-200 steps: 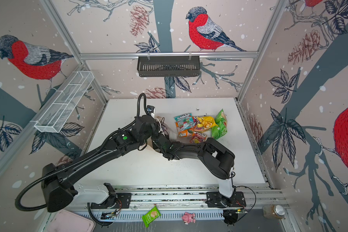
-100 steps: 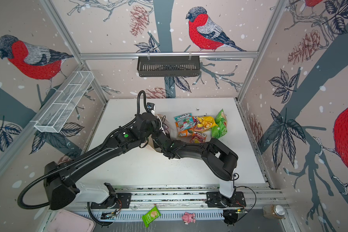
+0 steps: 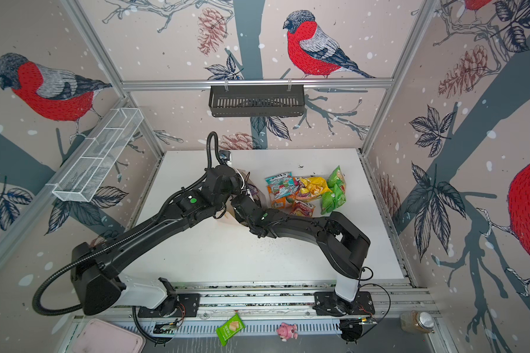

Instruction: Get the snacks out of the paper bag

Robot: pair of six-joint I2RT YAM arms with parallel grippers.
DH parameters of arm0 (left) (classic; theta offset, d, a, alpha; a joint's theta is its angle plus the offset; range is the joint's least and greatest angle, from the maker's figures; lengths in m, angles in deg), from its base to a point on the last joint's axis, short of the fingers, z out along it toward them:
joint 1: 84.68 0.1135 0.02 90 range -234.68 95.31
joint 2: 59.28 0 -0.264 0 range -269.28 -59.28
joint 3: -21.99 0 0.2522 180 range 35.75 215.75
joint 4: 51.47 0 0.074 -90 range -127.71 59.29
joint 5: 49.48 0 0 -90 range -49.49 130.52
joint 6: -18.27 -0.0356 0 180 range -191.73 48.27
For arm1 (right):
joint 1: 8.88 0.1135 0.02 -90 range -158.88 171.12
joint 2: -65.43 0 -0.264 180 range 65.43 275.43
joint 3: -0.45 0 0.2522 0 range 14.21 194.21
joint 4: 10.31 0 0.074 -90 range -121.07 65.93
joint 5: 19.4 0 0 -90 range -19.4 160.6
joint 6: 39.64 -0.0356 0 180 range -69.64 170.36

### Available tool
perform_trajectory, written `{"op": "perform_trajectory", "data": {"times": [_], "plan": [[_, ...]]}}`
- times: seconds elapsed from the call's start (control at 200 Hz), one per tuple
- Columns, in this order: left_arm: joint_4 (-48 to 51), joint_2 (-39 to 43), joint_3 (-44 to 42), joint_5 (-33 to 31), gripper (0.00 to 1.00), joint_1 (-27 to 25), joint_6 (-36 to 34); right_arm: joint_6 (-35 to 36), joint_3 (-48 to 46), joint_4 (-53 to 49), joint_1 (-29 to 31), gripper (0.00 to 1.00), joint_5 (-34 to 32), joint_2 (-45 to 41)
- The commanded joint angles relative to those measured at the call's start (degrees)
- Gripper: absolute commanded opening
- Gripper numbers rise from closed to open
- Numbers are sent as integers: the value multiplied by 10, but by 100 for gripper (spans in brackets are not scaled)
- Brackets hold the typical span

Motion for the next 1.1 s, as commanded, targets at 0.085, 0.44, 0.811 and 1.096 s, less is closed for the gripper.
{"op": "perform_trajectory", "data": {"times": [0.085,0.44,0.811,1.096], "plan": [[81,-15,-7,-14,0,10,-15,-1,18,49,-6,0,-9,-29],[64,-25,1,4,0,27,-22,19,35,24,-8,0,-20,-61],[56,-19,10,22,0,51,-34,39,64,-11,-10,0,-44,-93],[53,-17,22,48,0,80,-44,51,65,-17,-14,0,-62,-142]]}}
